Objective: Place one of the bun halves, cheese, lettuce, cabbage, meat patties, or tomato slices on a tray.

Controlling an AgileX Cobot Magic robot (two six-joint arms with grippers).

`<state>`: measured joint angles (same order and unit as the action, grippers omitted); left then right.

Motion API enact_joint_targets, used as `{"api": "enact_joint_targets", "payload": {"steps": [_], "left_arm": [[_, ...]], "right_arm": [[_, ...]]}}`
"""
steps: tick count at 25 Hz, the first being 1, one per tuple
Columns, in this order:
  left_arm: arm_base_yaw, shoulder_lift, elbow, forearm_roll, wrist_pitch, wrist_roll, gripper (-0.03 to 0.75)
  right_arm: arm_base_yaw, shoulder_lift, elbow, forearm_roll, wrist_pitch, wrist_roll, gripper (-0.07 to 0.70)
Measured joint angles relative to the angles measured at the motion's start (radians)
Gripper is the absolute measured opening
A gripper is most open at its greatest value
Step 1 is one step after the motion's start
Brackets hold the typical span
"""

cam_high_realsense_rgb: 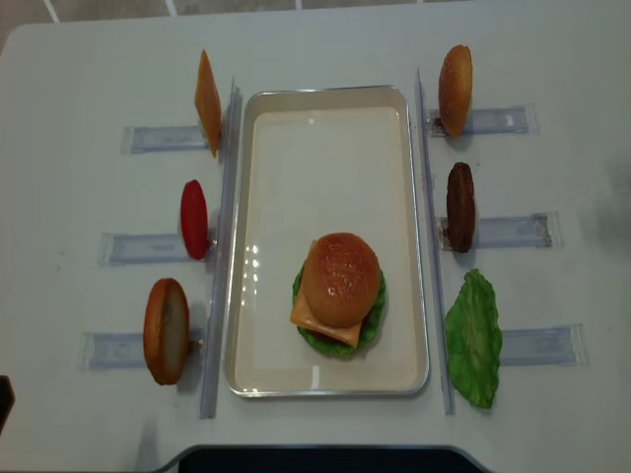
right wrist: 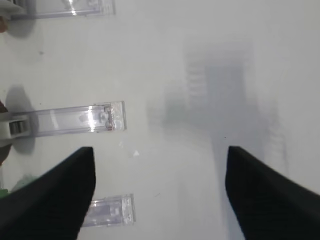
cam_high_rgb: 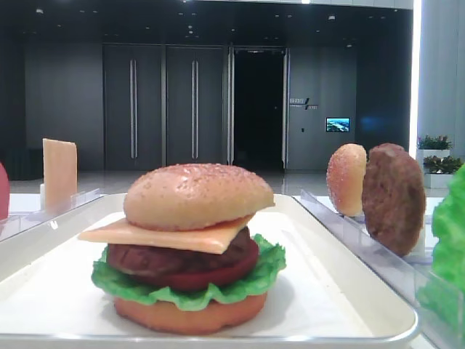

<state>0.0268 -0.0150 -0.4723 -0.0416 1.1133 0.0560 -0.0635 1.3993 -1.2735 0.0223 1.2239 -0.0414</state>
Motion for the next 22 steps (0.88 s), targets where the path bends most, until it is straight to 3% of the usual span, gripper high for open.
{"api": "enact_joint_targets", "payload": {"steps": [9, 22], "left_arm": [[0.0, 0.0, 0.0, 0.0, 0.0, 0.0, 0.0], [0.0, 0.0, 0.0, 0.0, 0.0, 0.0, 0.0]], "right_arm": [[0.0, -0.252, 0.16, 0.0, -0.001, 0.019, 0.541], [0.0, -0.779, 0.405, 0.0, 0.001, 0.03, 0.541]]}}
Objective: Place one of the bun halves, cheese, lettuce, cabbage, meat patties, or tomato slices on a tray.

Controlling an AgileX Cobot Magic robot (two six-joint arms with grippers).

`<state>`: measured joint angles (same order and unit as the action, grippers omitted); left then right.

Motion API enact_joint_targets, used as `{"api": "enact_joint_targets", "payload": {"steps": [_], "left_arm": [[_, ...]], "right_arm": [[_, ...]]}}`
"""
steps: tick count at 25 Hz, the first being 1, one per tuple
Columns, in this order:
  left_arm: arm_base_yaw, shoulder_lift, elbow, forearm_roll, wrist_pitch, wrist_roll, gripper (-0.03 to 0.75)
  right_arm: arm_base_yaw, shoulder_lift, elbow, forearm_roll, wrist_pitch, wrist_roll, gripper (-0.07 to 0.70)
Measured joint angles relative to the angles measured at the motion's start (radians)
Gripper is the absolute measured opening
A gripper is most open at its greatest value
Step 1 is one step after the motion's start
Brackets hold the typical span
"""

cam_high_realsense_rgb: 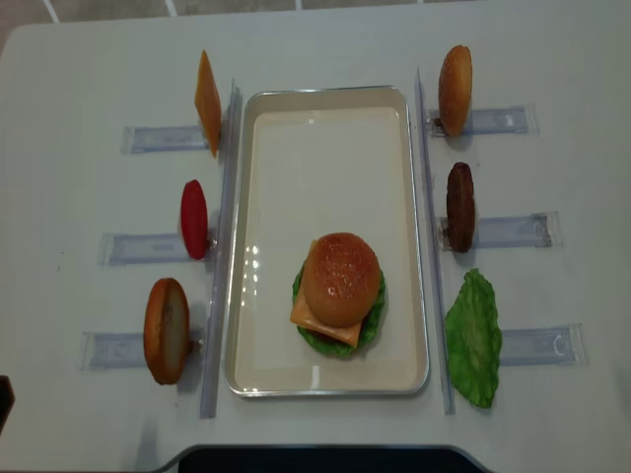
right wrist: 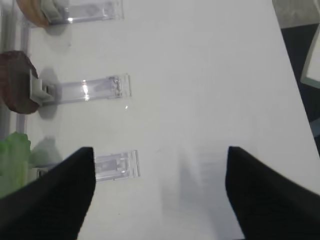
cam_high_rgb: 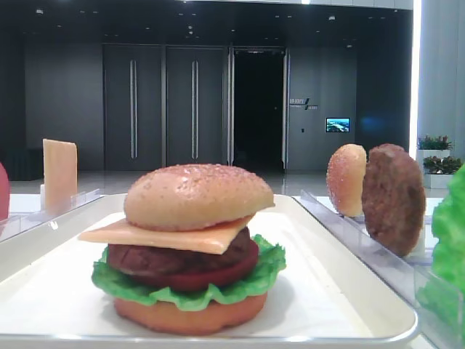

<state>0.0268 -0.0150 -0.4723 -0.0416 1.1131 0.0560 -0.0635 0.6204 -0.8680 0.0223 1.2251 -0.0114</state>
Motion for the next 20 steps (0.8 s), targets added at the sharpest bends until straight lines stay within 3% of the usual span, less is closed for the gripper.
{"api": "enact_joint_targets", "payload": {"steps": [10, 20], "left_arm": [[0.0, 0.0, 0.0, 0.0, 0.0, 0.0, 0.0], [0.0, 0.0, 0.0, 0.0, 0.0, 0.0, 0.0]], "right_arm": [[0.0, -0.316, 0.121, 0.0, 0.002, 0.011, 0.541], [0.0, -0.507, 0.257, 0.021, 0.003, -0.012, 0.541]]}}
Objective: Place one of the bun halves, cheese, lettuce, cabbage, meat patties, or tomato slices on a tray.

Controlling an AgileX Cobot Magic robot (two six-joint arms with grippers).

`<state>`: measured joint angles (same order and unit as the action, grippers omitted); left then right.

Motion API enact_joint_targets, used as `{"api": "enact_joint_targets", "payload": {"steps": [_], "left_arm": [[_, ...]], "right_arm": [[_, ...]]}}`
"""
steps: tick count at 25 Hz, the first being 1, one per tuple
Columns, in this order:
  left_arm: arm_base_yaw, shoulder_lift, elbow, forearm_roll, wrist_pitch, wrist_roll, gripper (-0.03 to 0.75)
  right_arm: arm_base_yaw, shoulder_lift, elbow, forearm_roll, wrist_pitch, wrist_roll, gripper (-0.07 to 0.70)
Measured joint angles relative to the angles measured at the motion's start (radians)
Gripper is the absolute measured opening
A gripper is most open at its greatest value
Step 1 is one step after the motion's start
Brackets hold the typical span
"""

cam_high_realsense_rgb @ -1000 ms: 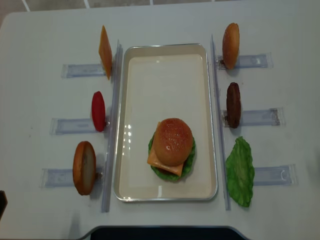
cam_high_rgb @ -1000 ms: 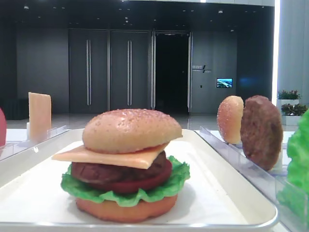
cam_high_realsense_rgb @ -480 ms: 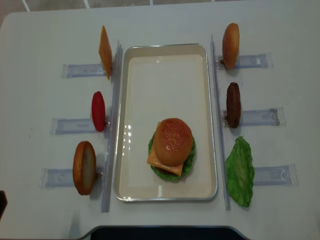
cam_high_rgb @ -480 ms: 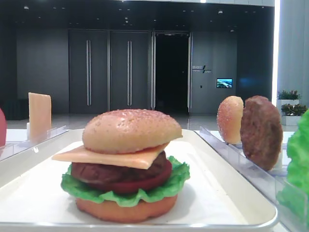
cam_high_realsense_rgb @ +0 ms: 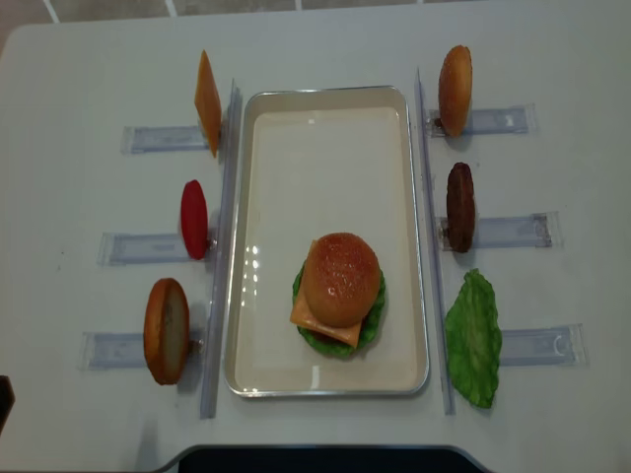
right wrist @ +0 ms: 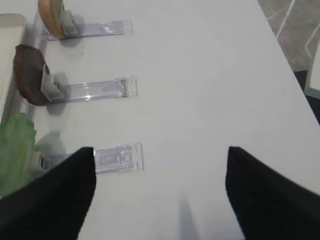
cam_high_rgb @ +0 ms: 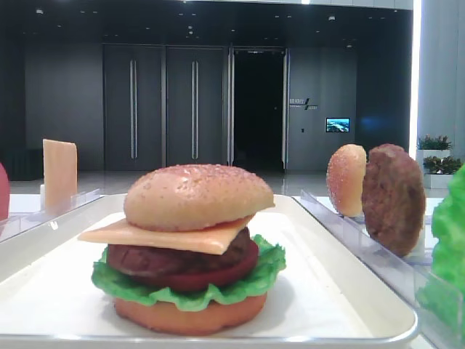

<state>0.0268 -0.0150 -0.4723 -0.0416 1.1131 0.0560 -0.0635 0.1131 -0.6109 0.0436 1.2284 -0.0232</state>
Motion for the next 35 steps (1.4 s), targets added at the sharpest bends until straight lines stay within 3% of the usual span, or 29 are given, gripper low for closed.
{"api": "enact_joint_targets", "payload": {"steps": [8, 19, 35], "left_arm": [[0.0, 0.0, 0.0, 0.0, 0.0, 0.0, 0.0], [0.0, 0.0, 0.0, 0.0, 0.0, 0.0, 0.0], [0.0, 0.0, 0.0, 0.0, 0.0, 0.0, 0.0]], "right_arm": [[0.0, -0.118, 0.092, 0.049, -0.049, -0.037, 0.541], [0.0, -0.121, 0.114, 0.091, -0.08, -0.09, 0.541], [0.0, -0.121, 0.114, 0.091, -0.084, -0.09, 0.541]]}}
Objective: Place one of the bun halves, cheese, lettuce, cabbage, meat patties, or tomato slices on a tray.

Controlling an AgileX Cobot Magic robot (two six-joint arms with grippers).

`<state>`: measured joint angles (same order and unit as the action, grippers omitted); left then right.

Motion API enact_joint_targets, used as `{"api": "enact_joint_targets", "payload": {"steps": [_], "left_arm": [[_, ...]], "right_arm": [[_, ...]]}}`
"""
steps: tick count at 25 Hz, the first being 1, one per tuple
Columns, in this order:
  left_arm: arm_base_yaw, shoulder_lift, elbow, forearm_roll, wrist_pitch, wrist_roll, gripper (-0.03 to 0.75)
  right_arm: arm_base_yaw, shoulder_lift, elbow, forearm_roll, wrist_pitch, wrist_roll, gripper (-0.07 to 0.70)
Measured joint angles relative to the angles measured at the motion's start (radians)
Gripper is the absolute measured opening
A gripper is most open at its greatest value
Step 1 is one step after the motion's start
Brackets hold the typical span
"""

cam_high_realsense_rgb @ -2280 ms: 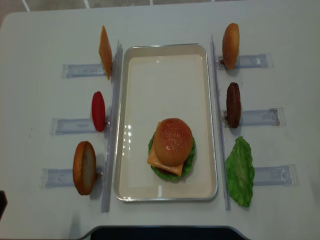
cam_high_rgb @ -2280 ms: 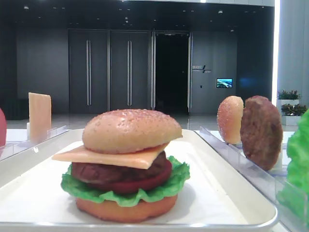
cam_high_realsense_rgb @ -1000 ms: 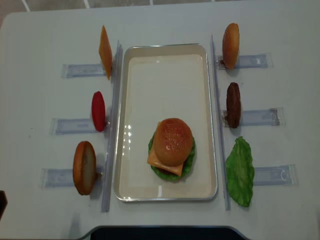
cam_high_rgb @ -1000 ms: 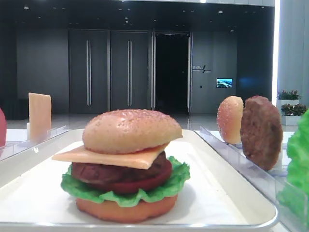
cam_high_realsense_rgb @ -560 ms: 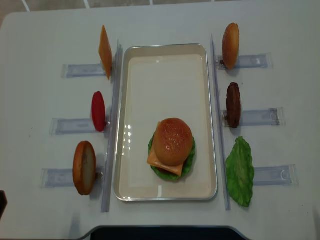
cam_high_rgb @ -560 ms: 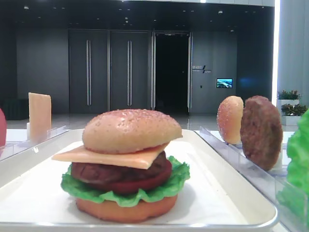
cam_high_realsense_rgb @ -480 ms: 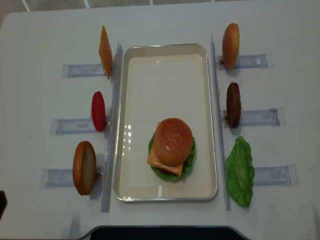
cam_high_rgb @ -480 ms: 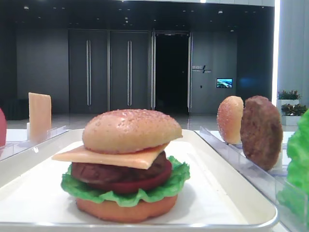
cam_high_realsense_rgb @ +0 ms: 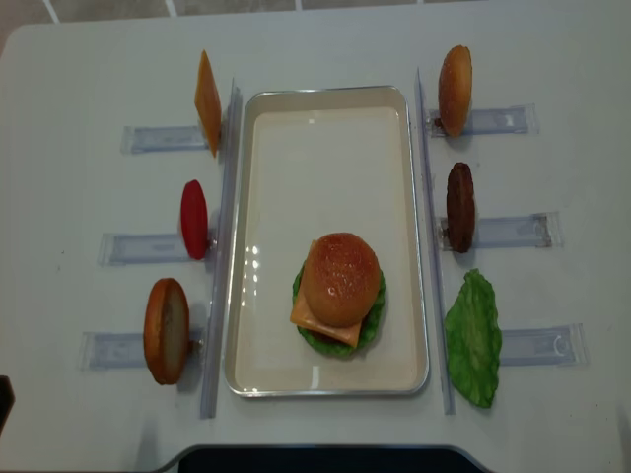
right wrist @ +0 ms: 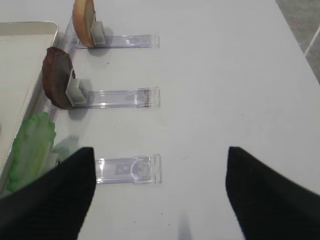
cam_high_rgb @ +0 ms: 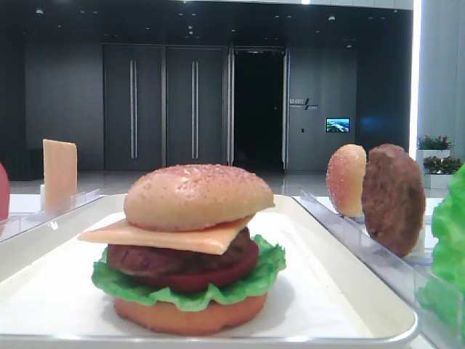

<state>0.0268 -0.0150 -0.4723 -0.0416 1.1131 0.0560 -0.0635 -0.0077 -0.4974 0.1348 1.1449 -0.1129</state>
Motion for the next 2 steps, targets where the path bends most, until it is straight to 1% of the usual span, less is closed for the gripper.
{"api": "enact_joint_targets", "payload": {"steps": [2], "left_arm": [[0.0, 0.0, 0.0, 0.0, 0.0, 0.0, 0.0]], "right_arm": [[0.0, 0.0, 0.0, 0.0, 0.0, 0.0, 0.541]]}}
